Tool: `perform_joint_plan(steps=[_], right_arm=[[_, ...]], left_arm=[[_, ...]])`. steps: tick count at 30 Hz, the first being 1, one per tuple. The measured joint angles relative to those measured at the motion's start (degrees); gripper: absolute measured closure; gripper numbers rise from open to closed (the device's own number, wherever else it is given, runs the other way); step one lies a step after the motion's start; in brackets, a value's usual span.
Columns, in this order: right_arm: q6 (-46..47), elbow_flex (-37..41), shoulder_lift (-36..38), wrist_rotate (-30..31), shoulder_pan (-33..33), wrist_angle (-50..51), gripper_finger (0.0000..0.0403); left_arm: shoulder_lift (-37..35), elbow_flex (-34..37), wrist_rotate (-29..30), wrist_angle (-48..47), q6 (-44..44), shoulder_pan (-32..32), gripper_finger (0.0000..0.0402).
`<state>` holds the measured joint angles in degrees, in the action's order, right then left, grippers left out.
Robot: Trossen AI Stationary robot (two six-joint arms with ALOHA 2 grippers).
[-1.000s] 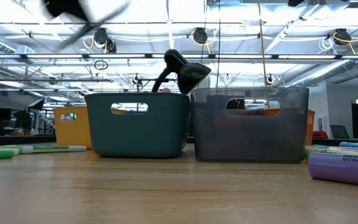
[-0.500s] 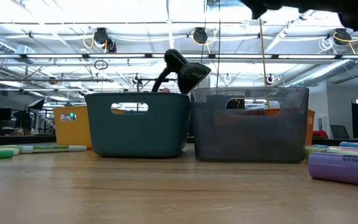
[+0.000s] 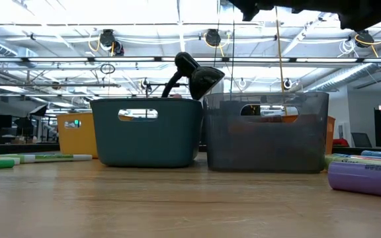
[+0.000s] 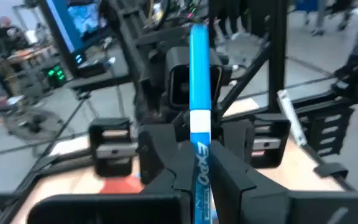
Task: Pick & Place Markers
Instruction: Put the light blue marker into the black bin, then put the blue marker into the black bin
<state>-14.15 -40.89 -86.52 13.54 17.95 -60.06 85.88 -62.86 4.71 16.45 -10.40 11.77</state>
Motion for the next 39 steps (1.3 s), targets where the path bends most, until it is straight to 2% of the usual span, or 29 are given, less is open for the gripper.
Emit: perform_joint_plan(steps=[3,19,22,25,30,32,36,39], right_arm=[[-0.3,-0.1,-0.2,-0.3,-0.3,0.0,0.0273],[0.0,-0.2,-0.2,-0.4,0.0,-1.2,0.0273],[-0.3,-0.1,2.1,-0.1,1.2,3.6,0.0273],[1.7,-0.1,7.5,0.9,2.5,11.6,0.0273],[6.6,-0.2,18.1,10.3,5.5,28.2,0.0273],[8.1,-0.2,20.4,12.0,6.3,32.7,0.0273],[11.5,-0.2,22.1,11.9,7.5,36.5,0.0273],[11.9,-0.1,22.0,11.7,8.2,36.9,0.0273]], left_arm=[[0.8,0.0,-1.4,0.9,0.0,-0.3,0.0401],[1.3,0.0,-1.7,1.4,0.5,-0.3,0.04],[1.0,0.0,-1.7,1.1,1.2,-0.2,0.0401],[0.2,0.0,-1.5,-1.3,3.9,0.0,0.0398],[0.1,0.1,1.7,-8.8,5.1,0.8,0.0392],[-0.2,0.0,3.0,-10.6,4.0,1.2,0.0398],[-0.1,0.0,8.3,-17.4,5.8,2.6,0.0395],[-2.3,0.0,13.0,-28.2,9.3,5.0,0.0395]])
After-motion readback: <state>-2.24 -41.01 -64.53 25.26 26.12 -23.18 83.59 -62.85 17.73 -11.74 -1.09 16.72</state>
